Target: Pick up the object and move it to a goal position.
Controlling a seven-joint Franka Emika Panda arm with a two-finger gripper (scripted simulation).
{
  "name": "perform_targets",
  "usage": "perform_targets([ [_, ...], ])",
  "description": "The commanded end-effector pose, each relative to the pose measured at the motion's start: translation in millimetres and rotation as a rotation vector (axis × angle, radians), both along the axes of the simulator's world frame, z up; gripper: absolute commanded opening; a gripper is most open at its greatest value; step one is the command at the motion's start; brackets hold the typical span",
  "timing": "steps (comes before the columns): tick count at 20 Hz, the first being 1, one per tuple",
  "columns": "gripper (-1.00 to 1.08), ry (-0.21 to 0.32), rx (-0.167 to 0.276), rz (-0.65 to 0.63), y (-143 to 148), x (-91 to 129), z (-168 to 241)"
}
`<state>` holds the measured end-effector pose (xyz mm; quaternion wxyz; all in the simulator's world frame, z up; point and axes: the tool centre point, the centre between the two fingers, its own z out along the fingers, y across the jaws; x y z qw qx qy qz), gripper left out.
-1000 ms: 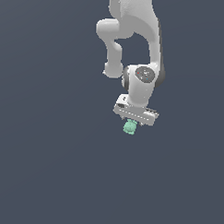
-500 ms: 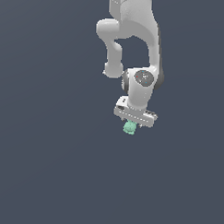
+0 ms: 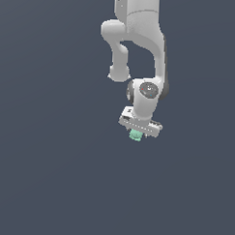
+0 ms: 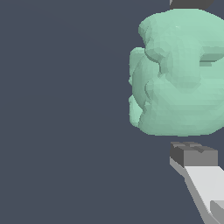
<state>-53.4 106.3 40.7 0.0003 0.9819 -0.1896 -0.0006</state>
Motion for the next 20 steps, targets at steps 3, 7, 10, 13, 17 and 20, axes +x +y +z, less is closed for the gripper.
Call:
perform_targets([
  [3, -1.00, -0.001, 0.000, 0.000, 0, 1, -1],
  [7, -1.00, -0.001, 0.000, 0.000, 0, 1, -1],
  [10, -1.00, -0.001, 0.000, 0.000, 0, 1, -1],
  [13, -1.00, -0.003, 0.001, 0.000, 0, 1, 1],
  [17, -1.00, -0.003, 0.001, 0.000, -2, 5, 10],
  [20, -1.00, -0.003, 0.001, 0.000, -6, 9, 22],
])
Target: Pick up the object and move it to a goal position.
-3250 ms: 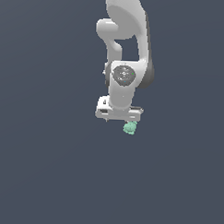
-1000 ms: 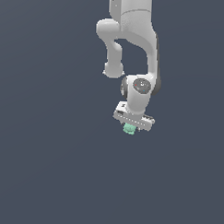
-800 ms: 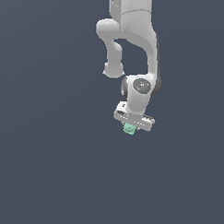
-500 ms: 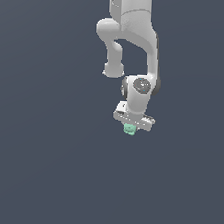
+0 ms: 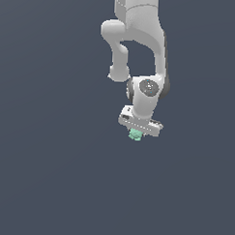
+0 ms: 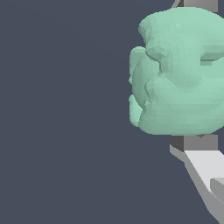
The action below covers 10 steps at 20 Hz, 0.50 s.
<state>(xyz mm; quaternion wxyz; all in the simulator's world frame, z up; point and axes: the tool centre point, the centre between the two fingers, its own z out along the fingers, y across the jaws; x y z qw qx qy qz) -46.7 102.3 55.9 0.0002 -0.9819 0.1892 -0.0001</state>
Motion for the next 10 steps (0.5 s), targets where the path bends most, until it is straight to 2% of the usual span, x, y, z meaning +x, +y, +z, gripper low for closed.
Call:
perform_targets([
  [1, -1.00, -0.001, 0.000, 0.000, -3, 5, 12],
  [10, -1.00, -0.001, 0.000, -0.001, -23, 30, 79],
])
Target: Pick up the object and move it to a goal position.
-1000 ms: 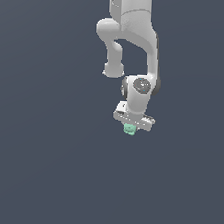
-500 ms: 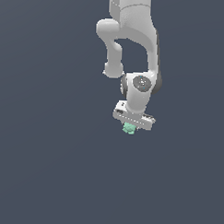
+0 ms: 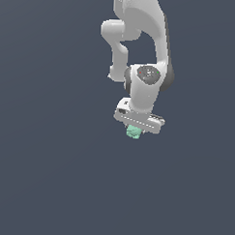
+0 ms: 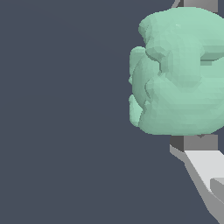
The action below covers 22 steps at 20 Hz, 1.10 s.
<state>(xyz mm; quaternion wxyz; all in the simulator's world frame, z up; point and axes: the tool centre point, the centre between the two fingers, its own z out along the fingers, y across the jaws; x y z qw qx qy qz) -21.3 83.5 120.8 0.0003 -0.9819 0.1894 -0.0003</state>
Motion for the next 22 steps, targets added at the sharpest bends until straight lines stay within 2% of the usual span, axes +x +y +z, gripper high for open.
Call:
perform_targets([
  [1, -1.00, 0.000, 0.000, 0.000, -7, 9, 23],
  [13, -1.00, 0.000, 0.000, 0.000, -39, 55, 137],
  [22, -1.00, 0.000, 0.000, 0.000, -58, 83, 203],
])
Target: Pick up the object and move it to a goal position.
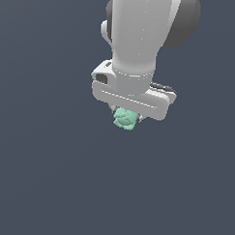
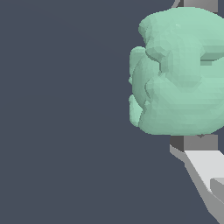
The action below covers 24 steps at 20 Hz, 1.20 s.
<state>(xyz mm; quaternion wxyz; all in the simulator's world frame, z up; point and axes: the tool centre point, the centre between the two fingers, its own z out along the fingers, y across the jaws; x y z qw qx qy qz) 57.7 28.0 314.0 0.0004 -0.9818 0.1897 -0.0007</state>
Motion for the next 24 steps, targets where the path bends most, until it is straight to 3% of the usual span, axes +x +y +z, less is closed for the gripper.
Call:
perform_targets([
  [1, -1.00, 0.001, 0.000, 0.001, -4, 7, 16],
  [14, -1.00, 0.001, 0.000, 0.001, -22, 36, 78],
  [24, -1.00, 0.001, 0.000, 0.001, -28, 47, 101],
])
